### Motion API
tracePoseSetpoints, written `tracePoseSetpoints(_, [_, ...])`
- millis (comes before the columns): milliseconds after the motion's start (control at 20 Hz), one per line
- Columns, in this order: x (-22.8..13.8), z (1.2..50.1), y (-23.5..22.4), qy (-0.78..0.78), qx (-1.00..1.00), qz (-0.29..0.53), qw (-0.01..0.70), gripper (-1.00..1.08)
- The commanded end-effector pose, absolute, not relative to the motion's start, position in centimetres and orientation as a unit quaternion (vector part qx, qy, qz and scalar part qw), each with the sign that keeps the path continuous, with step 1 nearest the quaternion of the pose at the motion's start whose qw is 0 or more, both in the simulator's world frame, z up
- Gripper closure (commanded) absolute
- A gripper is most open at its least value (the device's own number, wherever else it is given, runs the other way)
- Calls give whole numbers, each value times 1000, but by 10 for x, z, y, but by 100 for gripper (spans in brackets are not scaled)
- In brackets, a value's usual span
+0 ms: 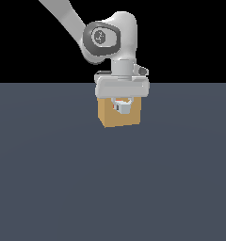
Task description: Insert the peg into the horizontal hole in a box.
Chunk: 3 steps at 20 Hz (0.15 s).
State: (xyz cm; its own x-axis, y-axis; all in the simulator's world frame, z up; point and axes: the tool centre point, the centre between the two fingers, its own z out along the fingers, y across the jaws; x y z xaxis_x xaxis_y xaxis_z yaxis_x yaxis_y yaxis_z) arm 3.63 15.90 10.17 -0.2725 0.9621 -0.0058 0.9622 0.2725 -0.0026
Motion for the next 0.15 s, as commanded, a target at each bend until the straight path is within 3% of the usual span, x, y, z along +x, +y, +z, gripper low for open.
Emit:
tracePoseSetpoints(0, [36,103,170,802,598,1,0,108])
tracePoseSetpoints(100, [37,103,168,802,598,1,0,108])
